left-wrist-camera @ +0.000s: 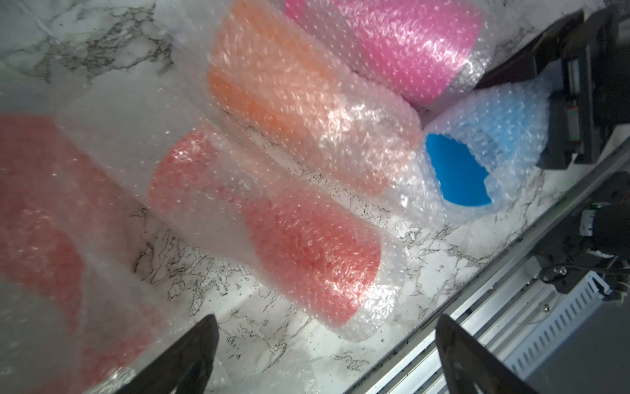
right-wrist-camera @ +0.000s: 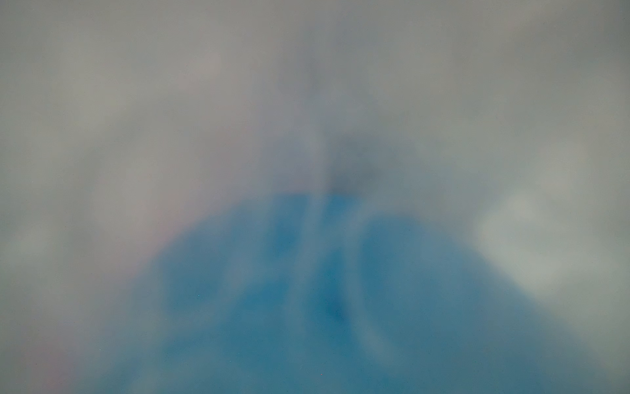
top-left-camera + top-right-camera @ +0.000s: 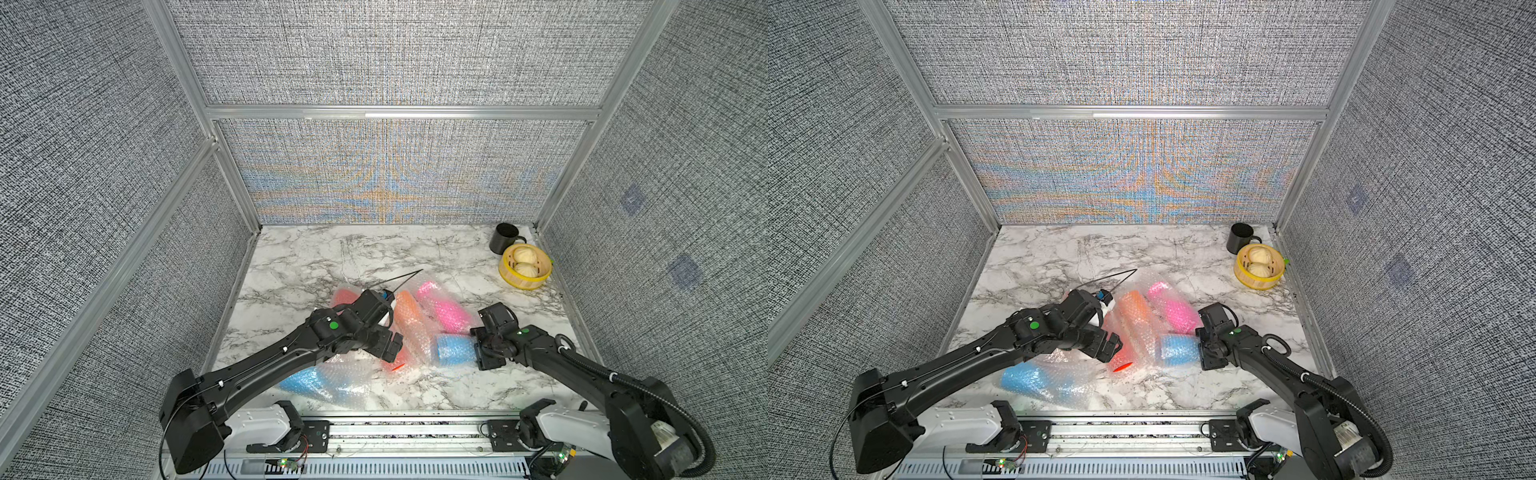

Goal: Unpack wine glasses from bubble wrap
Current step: Move the bubble wrap to the center of the board.

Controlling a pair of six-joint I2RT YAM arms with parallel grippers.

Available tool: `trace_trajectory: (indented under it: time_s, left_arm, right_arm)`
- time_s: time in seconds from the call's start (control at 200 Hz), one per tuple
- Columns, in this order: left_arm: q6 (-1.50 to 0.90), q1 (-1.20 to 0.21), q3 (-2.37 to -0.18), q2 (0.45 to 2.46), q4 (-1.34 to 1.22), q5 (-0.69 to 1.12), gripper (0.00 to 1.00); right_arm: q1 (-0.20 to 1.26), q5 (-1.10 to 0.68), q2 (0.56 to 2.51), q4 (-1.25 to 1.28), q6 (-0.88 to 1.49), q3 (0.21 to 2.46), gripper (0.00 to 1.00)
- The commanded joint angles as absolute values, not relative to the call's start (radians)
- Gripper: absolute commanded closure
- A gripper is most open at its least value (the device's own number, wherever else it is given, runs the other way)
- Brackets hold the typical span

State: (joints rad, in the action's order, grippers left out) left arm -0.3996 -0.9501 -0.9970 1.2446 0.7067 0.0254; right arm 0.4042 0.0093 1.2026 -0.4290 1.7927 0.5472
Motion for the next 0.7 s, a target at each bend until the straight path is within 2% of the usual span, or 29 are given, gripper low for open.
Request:
trace_trajectory:
  time_s: [0.0,0.19,0.34,0.691]
  left_arm:
    - [-0.379,-0.958,-0.999,1.254,0.709,0.025,0.02]
    - [-0.329,-0.986,-1.012,1.259,0.724,0.112,0.02]
    - [-0.258,-1.049,-1.039,1.297,0.774,0.106,0.02]
    - [-0.287,-1.139,-0.991,1.422,0.660,0.163,0.03]
  right_arm:
    - [0.397,0.031,1.252,-0.341,1.729,0.582,0.31]
    - [0.393,-0.036,1.463,-0.291,1.668,0.739,0.31]
    - [0.393,-0.064,1.603,-0.269,1.620,0.870,0.31]
    - [0.375,-0.086,1.770,-0.230,1.576,1.048,0.31]
